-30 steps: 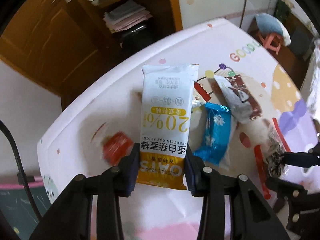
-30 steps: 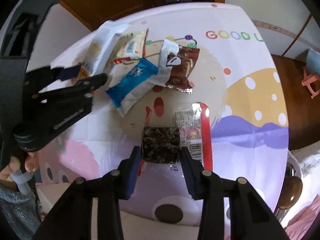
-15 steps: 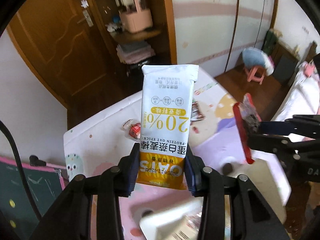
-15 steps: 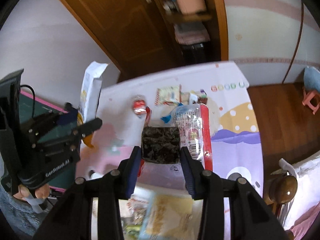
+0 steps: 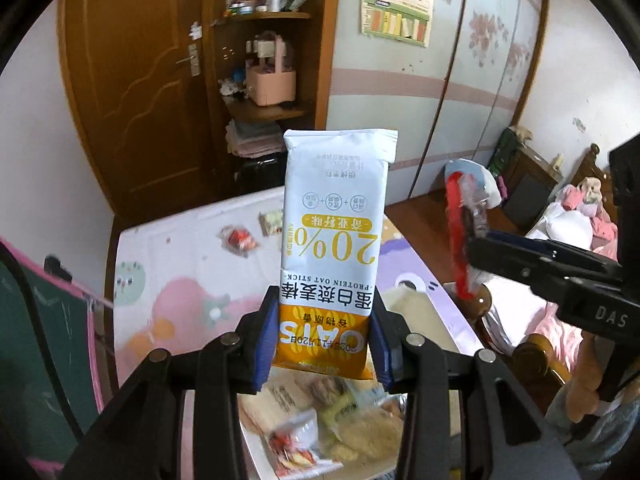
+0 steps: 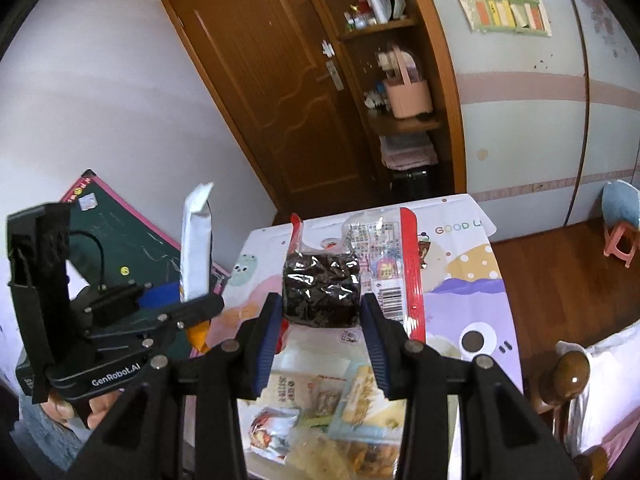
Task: Organize snacks
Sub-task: 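Lower both items into the white tray and open both grippers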
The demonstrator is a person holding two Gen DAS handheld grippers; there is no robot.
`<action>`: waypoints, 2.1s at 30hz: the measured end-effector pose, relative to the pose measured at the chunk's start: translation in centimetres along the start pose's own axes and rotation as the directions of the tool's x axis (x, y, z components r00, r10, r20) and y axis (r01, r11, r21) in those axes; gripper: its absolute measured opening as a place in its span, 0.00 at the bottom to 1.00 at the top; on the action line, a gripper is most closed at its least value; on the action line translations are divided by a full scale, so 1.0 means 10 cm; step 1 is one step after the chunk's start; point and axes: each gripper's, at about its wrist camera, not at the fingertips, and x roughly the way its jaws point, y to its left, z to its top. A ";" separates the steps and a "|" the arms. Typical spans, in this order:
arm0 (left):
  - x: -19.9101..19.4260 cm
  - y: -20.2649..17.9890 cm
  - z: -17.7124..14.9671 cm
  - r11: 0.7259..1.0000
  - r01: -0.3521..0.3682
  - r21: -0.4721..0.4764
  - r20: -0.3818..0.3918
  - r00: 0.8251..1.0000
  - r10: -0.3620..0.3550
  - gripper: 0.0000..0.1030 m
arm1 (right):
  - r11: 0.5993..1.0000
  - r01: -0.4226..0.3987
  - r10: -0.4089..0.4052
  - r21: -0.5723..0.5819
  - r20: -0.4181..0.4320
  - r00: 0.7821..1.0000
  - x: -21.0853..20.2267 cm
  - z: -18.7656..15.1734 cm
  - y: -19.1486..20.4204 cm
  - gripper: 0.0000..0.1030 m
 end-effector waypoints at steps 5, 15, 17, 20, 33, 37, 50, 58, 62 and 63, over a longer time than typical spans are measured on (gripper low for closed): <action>-0.01 -0.02 -0.44 0.998 0.024 -0.052 0.002 1.000 -0.024 0.38 | 1.000 0.011 -0.011 -0.009 0.030 0.999 -0.07 -0.33 0.05 0.39; 0.44 -0.05 -1.16 0.991 -0.009 -0.132 -0.123 0.992 -0.007 0.38 | 0.999 0.030 -0.032 -0.026 -0.093 0.995 0.17 -0.97 0.11 0.39; 0.51 -0.03 -1.22 0.989 -0.005 -0.149 -0.147 0.989 -0.017 0.38 | 0.999 0.037 -0.039 -0.019 -0.119 0.992 0.21 -1.05 0.09 0.39; 0.59 0.00 -1.28 0.986 -0.004 -0.167 -0.170 0.985 -0.025 0.38 | 0.999 0.050 -0.050 -0.004 -0.143 0.988 0.27 -1.14 0.04 0.24; 0.74 0.07 -1.29 0.983 -0.034 -0.178 -0.205 0.979 -0.003 0.39 | 0.997 0.079 -0.078 -0.005 -0.199 0.977 0.45 -1.21 0.04 0.21; 0.74 0.05 -1.29 0.985 -0.051 -0.164 -0.201 0.979 0.018 0.39 | 0.996 0.086 -0.085 -0.006 -0.213 0.973 0.49 -1.22 0.04 0.21; 0.73 0.06 -1.28 0.983 -0.062 -0.172 -0.190 0.981 0.028 0.76 | 0.994 0.109 -0.105 0.004 -0.250 0.963 0.57 -1.25 0.01 0.21; 0.74 0.06 -1.29 0.983 -0.062 -0.172 -0.193 0.981 0.028 0.77 | 0.994 0.106 -0.094 0.024 -0.296 0.951 0.68 -1.27 -0.05 0.21; 0.77 0.07 -1.30 0.983 -0.064 -0.172 -0.199 0.980 0.029 0.77 | 0.994 0.103 -0.091 0.023 -0.305 0.948 0.72 -1.28 -0.04 0.21; 0.78 0.07 -1.30 0.983 -0.065 -0.172 -0.201 0.979 0.030 0.77 | 0.995 0.102 -0.090 0.022 -0.308 0.947 0.73 -1.29 -0.04 0.21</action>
